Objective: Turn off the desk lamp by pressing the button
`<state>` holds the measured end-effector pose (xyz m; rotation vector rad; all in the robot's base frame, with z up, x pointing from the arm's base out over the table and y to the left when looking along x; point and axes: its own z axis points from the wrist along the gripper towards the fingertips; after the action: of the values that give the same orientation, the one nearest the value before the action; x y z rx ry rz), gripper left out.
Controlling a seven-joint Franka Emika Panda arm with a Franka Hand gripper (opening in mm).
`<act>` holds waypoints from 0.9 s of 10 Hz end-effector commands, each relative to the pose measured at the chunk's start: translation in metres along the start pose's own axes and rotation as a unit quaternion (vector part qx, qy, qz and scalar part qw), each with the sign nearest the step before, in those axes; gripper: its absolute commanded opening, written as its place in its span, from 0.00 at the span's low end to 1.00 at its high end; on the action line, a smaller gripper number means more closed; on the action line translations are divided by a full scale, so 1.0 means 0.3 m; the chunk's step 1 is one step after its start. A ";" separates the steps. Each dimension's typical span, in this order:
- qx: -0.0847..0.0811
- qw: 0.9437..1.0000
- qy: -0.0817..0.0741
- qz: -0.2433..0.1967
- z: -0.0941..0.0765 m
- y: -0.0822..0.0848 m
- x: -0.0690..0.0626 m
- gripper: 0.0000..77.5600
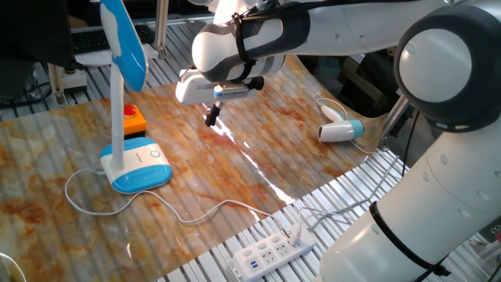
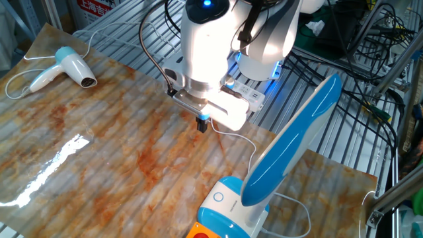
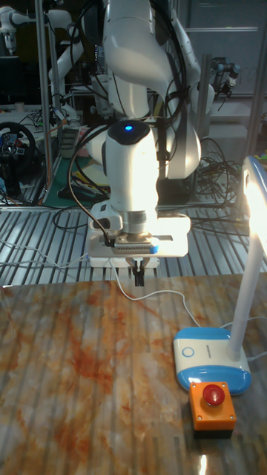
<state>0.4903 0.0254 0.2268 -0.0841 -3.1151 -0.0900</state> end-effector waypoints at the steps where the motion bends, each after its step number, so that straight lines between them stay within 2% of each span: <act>1: 0.000 1.000 -0.003 0.003 -0.003 0.001 -0.002 0.00; 5: -0.001 1.000 -0.002 -0.006 -0.003 0.001 -0.001 0.00; 6: -0.009 1.000 -0.001 0.010 -0.003 0.001 -0.001 0.00; 7: -0.041 0.999 0.000 0.029 -0.003 0.001 -0.001 0.00; 8: -0.037 0.999 0.000 0.030 -0.003 0.001 -0.001 0.00; 9: -0.033 0.999 0.006 0.031 -0.003 0.001 -0.001 0.00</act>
<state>0.4894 0.0259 0.2257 -0.1145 -3.1077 -0.1358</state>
